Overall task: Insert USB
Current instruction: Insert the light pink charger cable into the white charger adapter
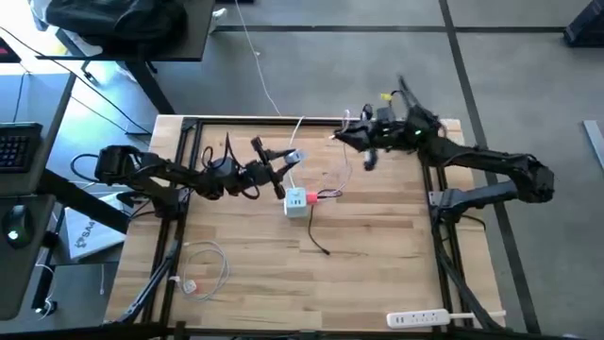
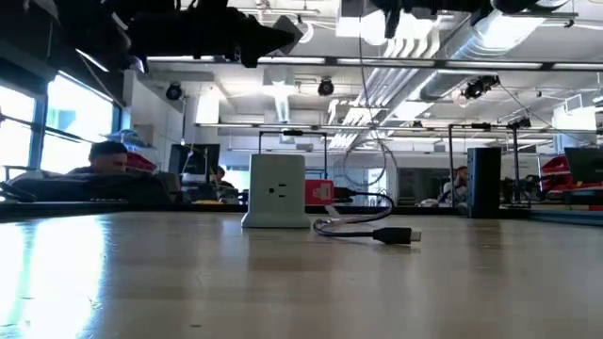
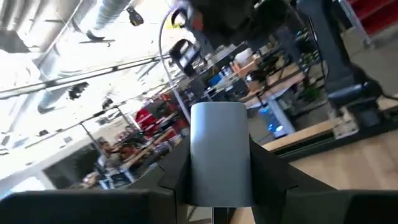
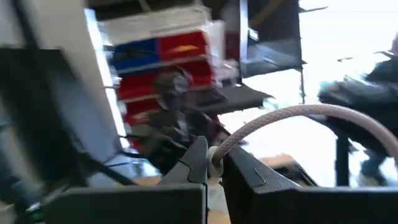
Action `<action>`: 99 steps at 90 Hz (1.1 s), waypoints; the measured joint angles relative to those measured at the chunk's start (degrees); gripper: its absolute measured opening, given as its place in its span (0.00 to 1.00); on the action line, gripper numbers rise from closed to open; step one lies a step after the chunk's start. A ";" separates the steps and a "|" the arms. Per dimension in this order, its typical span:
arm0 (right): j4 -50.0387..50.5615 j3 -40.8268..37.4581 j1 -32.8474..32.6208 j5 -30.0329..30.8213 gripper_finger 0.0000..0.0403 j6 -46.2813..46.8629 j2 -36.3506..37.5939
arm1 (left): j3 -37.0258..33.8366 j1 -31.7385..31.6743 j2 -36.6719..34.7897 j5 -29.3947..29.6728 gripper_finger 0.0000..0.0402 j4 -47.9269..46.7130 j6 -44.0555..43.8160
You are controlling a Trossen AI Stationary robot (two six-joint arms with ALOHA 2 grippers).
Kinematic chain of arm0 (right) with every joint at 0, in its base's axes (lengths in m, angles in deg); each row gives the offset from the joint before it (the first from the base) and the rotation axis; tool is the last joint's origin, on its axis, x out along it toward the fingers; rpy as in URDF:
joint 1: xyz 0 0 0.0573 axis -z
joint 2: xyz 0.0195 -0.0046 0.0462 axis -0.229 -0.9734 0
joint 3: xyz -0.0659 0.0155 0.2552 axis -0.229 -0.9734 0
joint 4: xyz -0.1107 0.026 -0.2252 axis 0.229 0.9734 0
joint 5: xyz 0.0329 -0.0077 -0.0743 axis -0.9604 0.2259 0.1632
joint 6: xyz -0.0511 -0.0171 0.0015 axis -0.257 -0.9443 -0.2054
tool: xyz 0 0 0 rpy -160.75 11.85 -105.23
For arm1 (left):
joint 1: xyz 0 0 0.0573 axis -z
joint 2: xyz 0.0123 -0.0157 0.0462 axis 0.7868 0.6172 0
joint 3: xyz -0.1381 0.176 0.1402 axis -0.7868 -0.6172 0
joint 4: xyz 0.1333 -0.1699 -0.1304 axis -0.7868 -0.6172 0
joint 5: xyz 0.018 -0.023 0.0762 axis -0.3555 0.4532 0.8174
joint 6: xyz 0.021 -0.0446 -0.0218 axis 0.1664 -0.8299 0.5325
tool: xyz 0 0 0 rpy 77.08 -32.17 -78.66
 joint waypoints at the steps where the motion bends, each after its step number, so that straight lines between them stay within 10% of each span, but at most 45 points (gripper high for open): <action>1: -0.41 0.00 -0.54 0.78 0.00 0.03 -0.41 | 0.00 0.13 0.00 0.54 0.23 0.09 0.49; 25: -12.17 0.00 -9.12 23.86 0.00 -0.25 -11.22 | 0.00 -0.16 0.02 6.23 0.23 -1.02 4.68; 99: -24.06 0.00 -12.71 39.99 0.00 1.08 -23.35 | 0.92 -4.42 0.04 5.41 0.23 -11.74 -2.47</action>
